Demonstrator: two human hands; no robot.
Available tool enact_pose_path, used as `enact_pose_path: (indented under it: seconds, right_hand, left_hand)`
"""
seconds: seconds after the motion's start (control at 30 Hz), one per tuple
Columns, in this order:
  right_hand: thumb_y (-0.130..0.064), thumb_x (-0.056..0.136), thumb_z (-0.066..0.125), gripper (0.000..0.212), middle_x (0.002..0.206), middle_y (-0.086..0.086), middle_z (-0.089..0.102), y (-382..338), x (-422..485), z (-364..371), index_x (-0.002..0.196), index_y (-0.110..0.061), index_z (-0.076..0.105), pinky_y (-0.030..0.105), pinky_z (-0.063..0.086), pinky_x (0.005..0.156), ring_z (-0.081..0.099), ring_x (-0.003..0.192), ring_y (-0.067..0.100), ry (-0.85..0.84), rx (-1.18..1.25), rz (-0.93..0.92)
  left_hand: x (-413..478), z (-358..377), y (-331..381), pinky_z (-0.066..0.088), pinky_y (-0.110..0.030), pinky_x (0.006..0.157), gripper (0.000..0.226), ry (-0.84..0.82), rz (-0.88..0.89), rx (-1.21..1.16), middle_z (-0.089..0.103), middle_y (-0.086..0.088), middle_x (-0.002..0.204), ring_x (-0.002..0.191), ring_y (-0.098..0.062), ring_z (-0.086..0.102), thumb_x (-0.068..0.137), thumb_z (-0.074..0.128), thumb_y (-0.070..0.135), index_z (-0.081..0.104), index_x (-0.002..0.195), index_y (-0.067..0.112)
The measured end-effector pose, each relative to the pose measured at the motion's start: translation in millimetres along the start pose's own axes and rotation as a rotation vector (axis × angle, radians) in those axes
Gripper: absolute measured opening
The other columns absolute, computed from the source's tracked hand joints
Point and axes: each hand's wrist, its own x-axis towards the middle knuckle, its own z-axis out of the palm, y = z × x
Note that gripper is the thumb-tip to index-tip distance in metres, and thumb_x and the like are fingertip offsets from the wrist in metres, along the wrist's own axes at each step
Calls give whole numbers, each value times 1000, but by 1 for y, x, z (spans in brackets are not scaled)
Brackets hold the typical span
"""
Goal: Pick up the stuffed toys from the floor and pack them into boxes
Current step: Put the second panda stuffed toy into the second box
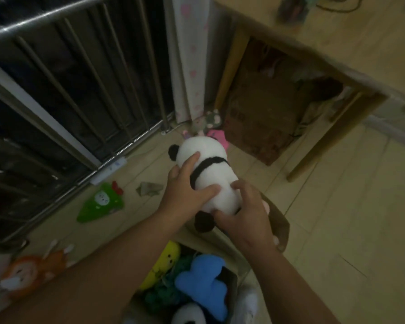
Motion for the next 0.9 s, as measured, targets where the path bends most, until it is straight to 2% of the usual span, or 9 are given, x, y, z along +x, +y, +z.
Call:
enact_pose_path:
  seconds: [0.13,0.27,0.37,0.57,0.67,0.77,0.9]
  right_hand:
    - [-41,68,73,64,110,-23,25,16,-17,-2,121,-39,37,31,50,89,40,107,3,8,0,39]
    - [-40,69,71,63,112,-20,32,44,-21,-11,122,-39,36,28,51,86,43,106,4,4,23,65]
    - [-38,68,71,64,109,-21,28,67,-23,-25,122,-38,36,31,52,88,47,108,6,-5,23,58]
    - [-42,65,69,64,121,-15,39,85,-21,-59,121,-39,37,29,52,84,41,105,4,-25,-19,29]
    - [-43,64,70,64,117,-16,39,80,-16,-67,119,-42,36,31,53,80,45,103,7,-23,-4,3]
    - [-45,64,70,65,115,-19,35,72,-14,-70,119,-42,35,32,53,79,45,104,8,-20,-15,-14]
    - [-48,64,70,72,126,-15,38,62,-12,-63,124,-44,31,35,54,83,45,109,9,-3,-6,-20]
  left_hand:
    - [-12,19,-6,39,-24,83,79,-6,27,14,22,-3,149,131,-23,35,79,71,39,25,142,49]
    - [-17,50,-9,40,-25,84,78,21,28,37,24,-3,149,131,-22,37,78,72,38,28,142,46]
    - [-26,77,-2,40,-22,79,77,28,13,13,24,-1,149,125,-16,38,79,72,37,28,142,46]
    - [-38,99,21,40,-17,76,77,49,8,-32,23,0,148,115,-9,34,79,72,35,28,140,48]
    - [-38,96,34,41,-22,79,77,69,21,-44,23,-1,148,119,-12,37,78,73,36,29,140,48]
    - [-37,88,42,40,-20,79,77,78,34,-37,21,-1,149,128,-18,37,79,72,35,28,141,48]
    - [-32,77,38,40,-19,77,78,82,36,-19,20,-1,151,130,-21,36,79,72,35,27,142,46]
